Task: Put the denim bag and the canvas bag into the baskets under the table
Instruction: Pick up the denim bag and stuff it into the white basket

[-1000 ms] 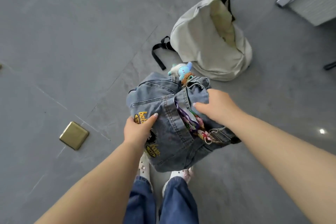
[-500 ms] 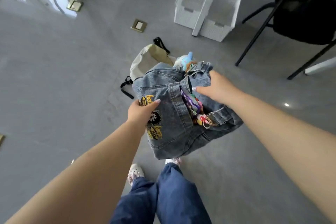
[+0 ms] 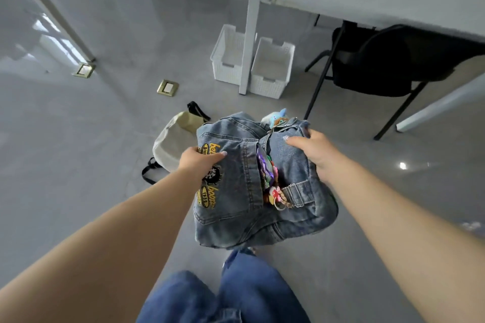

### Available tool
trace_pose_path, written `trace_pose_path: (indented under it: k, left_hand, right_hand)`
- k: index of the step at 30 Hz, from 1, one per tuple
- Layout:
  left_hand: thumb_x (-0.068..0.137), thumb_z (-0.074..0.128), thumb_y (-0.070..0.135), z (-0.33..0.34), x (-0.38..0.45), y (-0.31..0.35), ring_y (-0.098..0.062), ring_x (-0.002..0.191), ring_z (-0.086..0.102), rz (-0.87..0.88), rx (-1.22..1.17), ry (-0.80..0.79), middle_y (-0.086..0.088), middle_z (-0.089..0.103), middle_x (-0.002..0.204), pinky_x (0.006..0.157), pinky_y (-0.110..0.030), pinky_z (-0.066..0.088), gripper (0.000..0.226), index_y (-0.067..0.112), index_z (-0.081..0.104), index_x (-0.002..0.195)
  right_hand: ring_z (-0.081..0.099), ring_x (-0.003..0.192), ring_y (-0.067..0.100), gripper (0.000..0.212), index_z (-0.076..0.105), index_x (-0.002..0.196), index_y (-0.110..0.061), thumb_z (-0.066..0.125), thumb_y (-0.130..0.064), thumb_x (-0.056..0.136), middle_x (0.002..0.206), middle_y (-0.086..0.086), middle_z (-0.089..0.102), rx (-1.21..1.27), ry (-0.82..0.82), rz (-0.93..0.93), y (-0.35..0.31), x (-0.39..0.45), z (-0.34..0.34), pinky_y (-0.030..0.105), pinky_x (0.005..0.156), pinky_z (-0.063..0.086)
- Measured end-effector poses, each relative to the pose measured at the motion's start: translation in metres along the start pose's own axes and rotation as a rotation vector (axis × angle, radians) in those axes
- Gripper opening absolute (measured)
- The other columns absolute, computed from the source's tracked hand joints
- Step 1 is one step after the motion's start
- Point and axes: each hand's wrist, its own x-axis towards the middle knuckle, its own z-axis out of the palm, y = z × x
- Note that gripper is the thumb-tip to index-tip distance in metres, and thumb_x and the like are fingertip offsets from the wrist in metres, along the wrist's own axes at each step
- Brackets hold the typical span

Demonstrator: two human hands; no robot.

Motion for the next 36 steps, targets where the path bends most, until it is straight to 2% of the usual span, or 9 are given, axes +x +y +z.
trace_pose_path:
  k: [3, 8, 11, 14, 22, 25, 27, 30, 36]
  left_hand:
    - [0.068, 0.082, 0.035, 0.028, 0.006, 0.03, -0.022, 0.078, 0.063, 0.028, 0.022, 0.003, -0.006, 0.066, 0.091, 0.07, -0.031, 0.051, 0.041, 0.013, 0.062, 0.095]
    - [0.065, 0.084, 0.035, 0.069, 0.029, 0.078, -0.025, 0.087, 0.066, 0.01, 0.046, -0.048, -0.008, 0.067, 0.099, 0.078, -0.037, 0.056, 0.05, 0.01, 0.06, 0.102]
    - [0.068, 0.083, 0.03, 0.09, 0.048, 0.105, -0.027, 0.087, 0.068, 0.018, 0.013, -0.096, -0.008, 0.068, 0.092, 0.081, -0.039, 0.057, 0.035, 0.013, 0.061, 0.088]
    - [0.07, 0.082, 0.027, 0.111, 0.078, 0.135, -0.024, 0.078, 0.067, 0.037, 0.007, -0.131, -0.004, 0.066, 0.081, 0.069, -0.033, 0.057, 0.026, 0.018, 0.057, 0.074]
    - [0.071, 0.081, 0.024, 0.161, 0.201, 0.229, -0.022, 0.073, 0.068, 0.001, 0.013, -0.225, -0.007, 0.07, 0.084, 0.061, -0.03, 0.055, 0.027, 0.012, 0.064, 0.087]
    - [0.072, 0.08, 0.023, 0.171, 0.245, 0.271, -0.023, 0.077, 0.068, -0.024, 0.028, -0.257, -0.008, 0.07, 0.09, 0.07, -0.033, 0.056, 0.031, 0.014, 0.063, 0.096]
    - [0.072, 0.08, 0.024, 0.177, 0.268, 0.293, -0.025, 0.082, 0.069, -0.036, 0.018, -0.266, -0.007, 0.07, 0.092, 0.076, -0.036, 0.058, 0.026, 0.018, 0.061, 0.09]
    - [0.074, 0.078, 0.024, 0.191, 0.292, 0.317, -0.028, 0.084, 0.07, -0.08, -0.048, -0.23, -0.006, 0.07, 0.086, 0.08, -0.042, 0.058, 0.021, 0.023, 0.057, 0.077]
    - [0.076, 0.076, 0.027, 0.225, 0.357, 0.33, -0.027, 0.076, 0.07, -0.15, -0.148, -0.106, -0.006, 0.071, 0.079, 0.075, -0.039, 0.059, 0.017, 0.014, 0.067, 0.082]
  right_hand:
    - [0.064, 0.093, 0.03, 0.009, 0.063, 0.083, -0.019, 0.068, -0.011, 0.081, 0.093, 0.009, 0.069, 0.031, 0.01, -0.006, -0.013, 0.017, -0.031, 0.04, 0.093, 0.049]
    - [0.065, 0.101, 0.03, 0.016, 0.062, 0.087, -0.022, 0.071, -0.023, 0.074, 0.103, 0.007, 0.069, -0.006, 0.053, -0.027, -0.033, 0.052, -0.071, 0.048, 0.1, 0.047]
    - [0.064, 0.103, 0.028, 0.019, 0.059, 0.098, -0.021, 0.068, -0.018, 0.081, 0.104, 0.007, 0.068, 0.014, 0.084, -0.045, -0.052, 0.072, -0.088, 0.045, 0.099, 0.048]
    - [0.066, 0.099, 0.029, 0.015, 0.06, 0.094, -0.021, 0.067, -0.016, 0.082, 0.099, 0.006, 0.068, 0.019, 0.083, -0.06, -0.071, 0.108, -0.104, 0.044, 0.097, 0.05]
    - [0.067, 0.098, 0.027, 0.022, 0.062, 0.095, -0.025, 0.069, -0.027, 0.074, 0.105, 0.006, 0.071, -0.045, 0.153, -0.017, -0.125, 0.255, -0.136, 0.049, 0.096, 0.051]
    - [0.067, 0.097, 0.027, 0.024, 0.064, 0.097, -0.024, 0.07, -0.029, 0.074, 0.104, 0.005, 0.071, -0.036, 0.172, 0.057, -0.147, 0.303, -0.149, 0.049, 0.096, 0.05]
    - [0.067, 0.096, 0.025, 0.028, 0.065, 0.102, -0.021, 0.071, -0.028, 0.076, 0.103, 0.003, 0.072, -0.025, 0.166, 0.097, -0.158, 0.33, -0.157, 0.048, 0.095, 0.051]
    - [0.068, 0.096, 0.025, 0.032, 0.065, 0.107, -0.02, 0.072, -0.028, 0.076, 0.104, 0.002, 0.072, 0.004, 0.136, 0.138, -0.166, 0.367, -0.166, 0.049, 0.095, 0.051]
    - [0.067, 0.1, 0.028, 0.037, 0.067, 0.101, -0.019, 0.078, -0.028, 0.067, 0.107, 0.007, 0.072, 0.101, 0.024, 0.235, -0.163, 0.461, -0.177, 0.049, 0.099, 0.048]
